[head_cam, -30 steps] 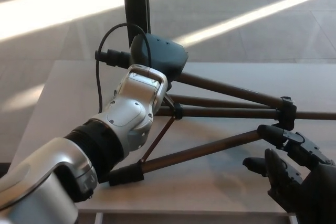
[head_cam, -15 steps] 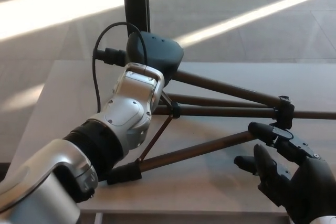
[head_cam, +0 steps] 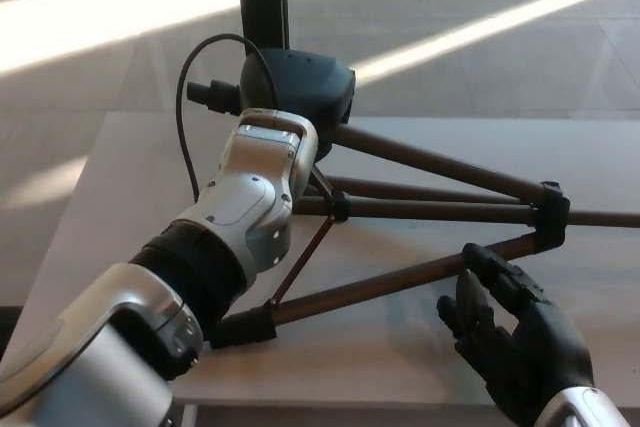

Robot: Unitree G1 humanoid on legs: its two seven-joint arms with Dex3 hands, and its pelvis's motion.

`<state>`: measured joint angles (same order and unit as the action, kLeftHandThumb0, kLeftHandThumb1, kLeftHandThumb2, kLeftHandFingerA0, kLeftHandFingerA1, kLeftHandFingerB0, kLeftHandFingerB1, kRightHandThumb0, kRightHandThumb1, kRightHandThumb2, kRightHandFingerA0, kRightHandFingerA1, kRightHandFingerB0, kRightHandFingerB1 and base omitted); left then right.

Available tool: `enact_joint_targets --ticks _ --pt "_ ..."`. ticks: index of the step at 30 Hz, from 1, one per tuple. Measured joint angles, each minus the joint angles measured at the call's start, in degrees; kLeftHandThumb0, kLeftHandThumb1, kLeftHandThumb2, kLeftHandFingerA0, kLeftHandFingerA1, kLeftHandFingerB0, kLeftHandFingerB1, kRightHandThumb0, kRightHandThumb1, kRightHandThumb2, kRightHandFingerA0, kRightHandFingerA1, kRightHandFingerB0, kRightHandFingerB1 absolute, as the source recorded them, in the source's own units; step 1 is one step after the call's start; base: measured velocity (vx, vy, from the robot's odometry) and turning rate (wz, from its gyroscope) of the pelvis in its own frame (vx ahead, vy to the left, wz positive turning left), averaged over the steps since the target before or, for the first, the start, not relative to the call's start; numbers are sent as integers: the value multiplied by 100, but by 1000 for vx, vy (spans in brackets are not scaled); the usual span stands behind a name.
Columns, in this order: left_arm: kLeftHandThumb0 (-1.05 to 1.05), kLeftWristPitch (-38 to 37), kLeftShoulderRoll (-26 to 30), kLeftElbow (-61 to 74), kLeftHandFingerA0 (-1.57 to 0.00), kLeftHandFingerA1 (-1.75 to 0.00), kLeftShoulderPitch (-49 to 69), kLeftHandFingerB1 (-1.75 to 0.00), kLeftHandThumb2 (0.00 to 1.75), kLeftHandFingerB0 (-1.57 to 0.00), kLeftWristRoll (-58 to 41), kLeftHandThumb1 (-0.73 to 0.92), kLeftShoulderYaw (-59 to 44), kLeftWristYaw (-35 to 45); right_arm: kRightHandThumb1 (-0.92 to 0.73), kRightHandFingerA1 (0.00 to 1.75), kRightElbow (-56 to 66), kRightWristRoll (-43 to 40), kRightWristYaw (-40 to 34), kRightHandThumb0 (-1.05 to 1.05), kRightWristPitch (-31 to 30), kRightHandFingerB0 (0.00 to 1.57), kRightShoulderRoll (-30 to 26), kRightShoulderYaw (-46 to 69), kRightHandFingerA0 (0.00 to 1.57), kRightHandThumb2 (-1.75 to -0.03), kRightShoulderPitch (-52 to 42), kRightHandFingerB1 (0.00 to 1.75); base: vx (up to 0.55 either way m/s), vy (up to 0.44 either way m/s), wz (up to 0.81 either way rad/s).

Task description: Use both hands of the robot to pick up the tripod lying in the middle of the desk and make it stand upright on the desk

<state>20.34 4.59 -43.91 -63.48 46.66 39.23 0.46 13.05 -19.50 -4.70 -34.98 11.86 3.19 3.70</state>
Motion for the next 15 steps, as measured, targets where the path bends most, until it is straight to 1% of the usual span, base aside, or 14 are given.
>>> enact_joint_targets --ticks 1,2,3,4,5,6,7,8,9,11,12,13,14,15 --pt "-27 -32 -12 -17 -91 -134 -9 -101 90 -79 -10 70 -64 -19 -80 47 -45 -66 -24 -75 -96 14 3 36 0 -65 32 35 0 0 0" --pt "-27 -55 -19 -36 -91 -134 -19 -101 90 -79 -16 70 -107 -31 -80 47 -77 -120 -46 -75 -163 14 6 68 0 -65 51 35 0 0 0" --pt "-27 -102 -26 -72 -94 -144 -43 -109 91 -85 -22 67 -175 -56 -60 45 -121 -196 -96 -77 -271 10 10 123 1 -98 68 46 0 0 0" --pt "-26 -141 -26 -99 -93 -147 -61 -113 89 -85 -27 68 -218 -84 -60 51 -143 -262 -132 -77 -340 8 11 156 1 -98 69 49 0 0 0" --pt "-28 -186 -26 -128 -94 -142 -77 -109 89 -85 -31 66 -262 -115 -47 58 -151 -331 -166 -38 -405 0 11 181 6 -106 68 51 0 0 0" --pt "-26 -217 -26 -147 -89 -157 -86 -120 86 -81 -32 66 -286 -133 -59 57 -151 -373 -187 -76 -438 11 12 190 2 -97 68 51 0 0 0" --pt "-27 -269 -25 -185 -89 -156 -101 -120 86 -80 -33 65 -329 -165 -76 64 -151 -459 -222 -73 -491 16 12 200 2 -61 60 43 0 0 0" --pt "-24 -304 -24 -215 -92 -162 -113 -124 85 -79 -32 63 -349 -181 -59 61 -148 -515 -239 -75 -513 13 12 203 6 -93 55 52 0 0 0" --pt "-28 -321 -23 -234 -88 -159 -125 -124 77 -76 -30 65 -361 -190 -58 60 -146 -553 -251 -75 -527 14 13 204 5 -95 52 53 0 0 0" --pt "-40 -387 -23 -292 -88 -161 -184 -122 63 -77 -30 60 -407 -216 -57 62 -132 -668 -297 -74 -570 21 13 189 12 -94 19 54 0 0 0" --pt "-41 -413 -23 -318 -88 -161 -213 -121 63 -77 -31 59 -430 -224 -73 64 -124 -711 -316 -72 -579 26 13 178 10 -62 -5 47 0 0 0" --pt "-42 -441 -23 -347 -88 -164 -244 -129 62 -77 -31 56 -451 -230 -59 60 -114 -758 -336 -73 -583 19 14 167 10 -95 -37 53 0 0 0" --pt "-42 -460 -23 -374 -88 -164 -280 -129 62 -77 -30 56 -466 -232 -59 60 -101 -798 -351 -73 -584 19 14 149 10 -95 -77 53 0 0 0" --pt "-40 -478 -23 -401 -87 -168 -323 -134 60 -77 -30 56 -481 -235 -76 63 -92 -827 -365 -72 -585 25 14 121 12 -63 -116 45 0 0 0"
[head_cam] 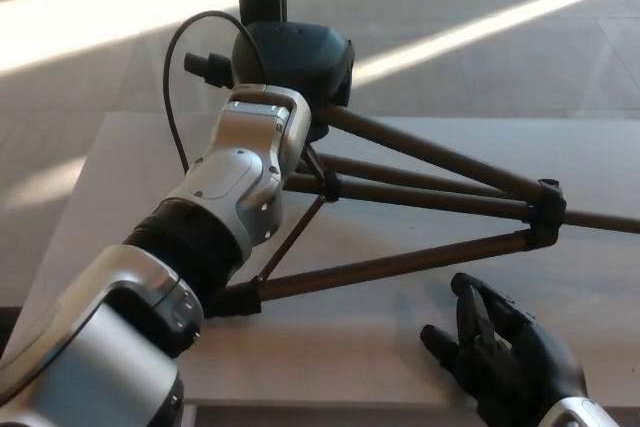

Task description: Use both hands of the robot to pick up the tripod lying in the middle of the desk and make it stand upright on the desk

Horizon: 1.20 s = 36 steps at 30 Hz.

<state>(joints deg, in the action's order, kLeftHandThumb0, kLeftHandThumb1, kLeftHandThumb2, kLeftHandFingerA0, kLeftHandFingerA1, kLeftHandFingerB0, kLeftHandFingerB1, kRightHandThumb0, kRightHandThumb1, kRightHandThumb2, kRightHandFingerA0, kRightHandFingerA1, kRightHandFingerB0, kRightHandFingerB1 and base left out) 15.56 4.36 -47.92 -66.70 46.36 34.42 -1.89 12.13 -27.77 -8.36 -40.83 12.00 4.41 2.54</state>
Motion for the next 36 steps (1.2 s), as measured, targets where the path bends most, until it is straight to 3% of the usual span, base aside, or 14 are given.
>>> enact_joint_targets --ticks 1,5,6,10,13,14,17,18,22,23,24,25,26,36 --pt "-41 -20 0 -17 -118 -136 -39 -115 86 -91 0 38 -18 -2 -76 63 10 -30 -20 -72 -2 24 0 -25 12 -63 -31 42 0 0 0" --pt "-28 -101 -13 -87 -88 -175 -195 -148 74 -71 -1 52 -86 -29 -59 64 33 -169 -102 -75 -5 20 0 -86 15 -94 -70 54 0 0 0" --pt "-43 -107 -18 -94 -119 -137 -218 -115 85 -90 -1 37 -97 -35 -75 62 29 -199 -123 -75 -4 23 1 -89 12 -63 -59 44 0 0 0" --pt "-42 -142 -35 -94 -90 -163 -238 -132 62 -80 -1 56 -148 -58 -58 62 -30 -350 -240 -74 5 18 1 -50 14 -93 10 51 0 0 0" --pt "-25 -167 -67 -92 -87 -169 -237 -140 74 -75 -4 55 -164 -75 -75 66 -66 -454 -355 -71 10 18 1 -8 8 -62 79 43 0 0 0" --pt "-21 -175 -77 -92 -88 -171 -237 -136 80 -76 -4 55 -168 -80 -49 56 -84 -490 -387 -38 9 0 1 13 5 -106 105 51 0 0 0" --pt "-22 -220 -94 -93 -87 -173 -235 -141 85 -74 -2 56 -170 -91 -76 62 -204 -645 -507 -69 12 15 1 116 6 -63 252 38 0 0 0" --pt "-21 -233 -97 -94 -89 -175 -235 -146 92 -75 -1 55 -170 -94 -50 56 -258 -692 -548 -38 18 0 0 150 4 -106 305 50 0 0 0" --pt "-23 -254 -97 -93 -87 -174 -220 -147 81 -74 11 55 -169 -98 -51 55 -444 -828 -692 -37 56 0 0 279 4 -107 512 50 0 0 0" --pt "-24 -255 -97 -93 -87 -172 -207 -145 82 -75 15 57 -168 -99 -78 59 -505 -864 -740 -69 75 15 0 315 6 -63 574 38 0 0 0" --pt "-24 -255 -97 -93 -88 -170 -195 -140 85 -77 15 57 -168 -100 -51 56 -553 -885 -783 -37 88 0 0 344 4 -107 626 50 0 0 0" --pt "-25 -255 -97 -93 -90 -166 -186 -131 83 -79 15 59 -168 -102 -79 56 -606 -914 -829 -69 99 12 -1 375 2 -64 679 37 0 0 0" --pt "-31 -256 -96 -93 -90 -154 -181 -117 80 -81 15 64 -168 -105 -59 46 -663 -944 -867 -71 110 6 -1 407 0 -96 733 42 0 0 0" --pt "-25 -276 -83 -145 -88 -169 -182 -126 82 -77 20 62 -168 -149 -62 41 -1251 -1265 -1216 -70 192 0 123 954 0 -99 1337 31 0 0 0"
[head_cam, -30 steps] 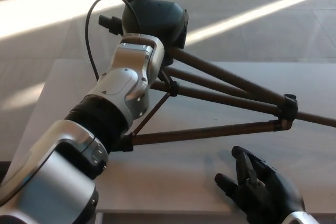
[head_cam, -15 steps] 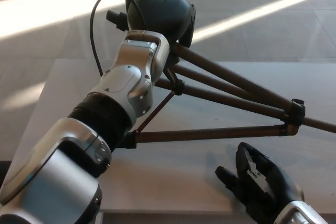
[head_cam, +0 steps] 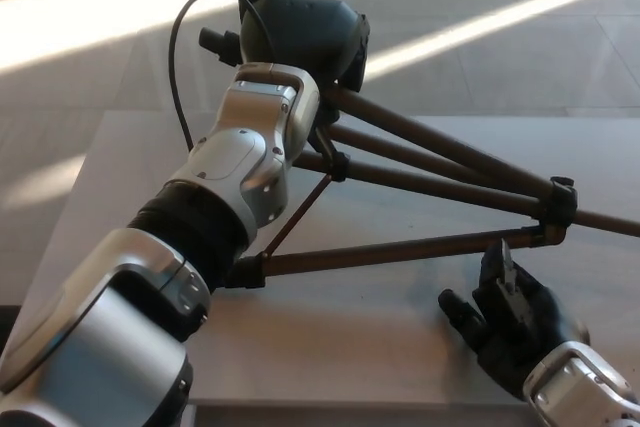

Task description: Use both hands of the robot to pick up the tripod lying in the middle of the desk and make it stand upright on the desk

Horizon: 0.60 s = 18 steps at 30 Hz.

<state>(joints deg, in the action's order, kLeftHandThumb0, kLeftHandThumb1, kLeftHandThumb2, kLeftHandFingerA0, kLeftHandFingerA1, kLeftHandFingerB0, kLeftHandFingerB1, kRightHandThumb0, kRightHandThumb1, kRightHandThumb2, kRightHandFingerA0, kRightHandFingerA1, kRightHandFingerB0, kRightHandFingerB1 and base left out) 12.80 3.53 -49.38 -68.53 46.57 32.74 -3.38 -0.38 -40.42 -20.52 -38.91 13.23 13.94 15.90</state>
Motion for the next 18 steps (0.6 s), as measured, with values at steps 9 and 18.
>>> enact_joint_targets --ticks 9,18 --pt "-27 -6 8 -31 -89 -154 -16 -116 89 -82 27 61 12 -5 -69 22 -502 -209 -102 -90 204 1 188 239 0 -100 307 6 0 0 0" --pt "-25 -33 46 -70 -90 -167 -83 -123 83 -78 68 61 27 -25 -59 0 -991 -458 -9 -79 653 0 192 213 0 -81 351 3 0 0 0"
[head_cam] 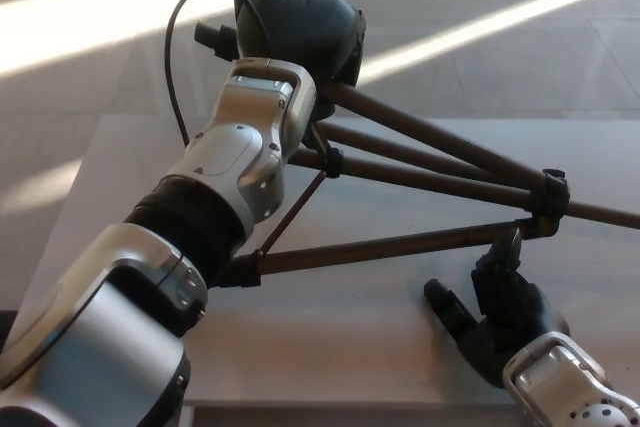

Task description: Use both hands of the robot to pick up the tripod lying in the middle of the desk and make it stand upright on the desk

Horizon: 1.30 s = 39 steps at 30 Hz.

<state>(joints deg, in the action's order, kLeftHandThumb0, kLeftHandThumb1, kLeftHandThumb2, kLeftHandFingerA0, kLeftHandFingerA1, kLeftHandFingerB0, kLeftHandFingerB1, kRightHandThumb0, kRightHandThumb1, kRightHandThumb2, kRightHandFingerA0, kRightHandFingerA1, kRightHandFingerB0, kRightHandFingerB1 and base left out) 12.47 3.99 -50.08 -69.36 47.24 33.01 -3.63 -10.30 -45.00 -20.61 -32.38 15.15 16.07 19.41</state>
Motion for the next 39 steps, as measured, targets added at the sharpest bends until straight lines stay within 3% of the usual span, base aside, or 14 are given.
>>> enact_joint_targets --ticks 1,4,5,15,16,22,28,29,30,31,33,34,36,39 --pt "-25 -2 -1 -6 -94 -164 -13 -117 84 -78 6 61 0 0 -78 0 -100 -37 24 -78 69 0 0 9 0 -63 38 0 0 0 0" --pt "-25 -8 -4 -11 -93 -165 -54 -113 77 -78 22 60 1 0 -75 0 -444 -106 85 -77 246 0 -10 46 0 -63 220 0 0 0 0" --pt "-27 -8 -4 -11 -89 -169 -68 -123 69 -78 30 55 3 0 -63 13 -543 -129 103 -96 302 0 -16 57 0 -92 275 0 0 0 0" --pt "-26 -8 -27 32 -91 -163 -94 -131 73 -79 80 52 -11 0 -53 0 -1809 -366 280 -75 982 0 -136 307 0 -79 1019 0 0 0 0" --pt "-25 -8 -27 47 -90 -168 -93 -140 70 -76 82 54 -22 0 -65 0 -1959 -378 311 -71 1047 0 -151 330 0 -60 1114 0 0 0 0" --pt "-25 2 -60 205 -89 -167 -59 -135 74 -80 111 54 -38 -13 -65 0 -2737 -408 388 -67 1392 0 -211 515 0 -59 1634 0 0 0 0" --pt "-27 41 -95 251 -90 -159 37 -125 72 -82 135 56 -64 -92 -52 0 -3130 -326 465 -57 1677 3 -248 524 0 -76 1885 9 0 0 0" --pt "-27 41 -95 251 -90 -160 44 -128 72 -80 135 56 -71 -100 -49 16 -3189 -295 472 -47 1737 3 -251 526 0 -79 1922 28 0 0 0" --pt "-27 40 -95 253 -90 -160 47 -128 72 -80 135 56 -75 -103 -49 16 -3216 -279 473 -47 1768 3 -252 529 0 -79 1939 28 0 0 0" --pt "-27 40 -95 258 -89 -162 58 -130 75 -80 134 57 -93 -110 -62 29 -3279 -252 473 -42 1843 6 -253 547 0 -59 1981 30 0 0 0" --pt "-27 40 -101 259 -89 -168 71 -137 76 -78 133 58 -107 -119 -63 44 -3359 -224 475 -36 1926 11 -257 565 0 -59 2030 34 0 0 0" --pt "-26 40 -107 259 -88 -172 76 -144 76 -75 133 57 -115 -125 -66 58 -3408 -214 480 -33 1970 16 -259 575 3 -60 2058 35 0 0 0" --pt "-26 40 -131 259 -86 -173 81 -148 76 -74 133 56 -133 -144 -79 87 -3495 -179 483 -21 2046 44 -261 585 34 -63 2100 49 0 0 0" --pt "-28 40 -145 261 -87 -167 96 -137 72 -76 133 57 -157 -152 -85 86 -3634 -119 461 -18 2169 70 -262 626 69 -68 2127 67 0 0 0"
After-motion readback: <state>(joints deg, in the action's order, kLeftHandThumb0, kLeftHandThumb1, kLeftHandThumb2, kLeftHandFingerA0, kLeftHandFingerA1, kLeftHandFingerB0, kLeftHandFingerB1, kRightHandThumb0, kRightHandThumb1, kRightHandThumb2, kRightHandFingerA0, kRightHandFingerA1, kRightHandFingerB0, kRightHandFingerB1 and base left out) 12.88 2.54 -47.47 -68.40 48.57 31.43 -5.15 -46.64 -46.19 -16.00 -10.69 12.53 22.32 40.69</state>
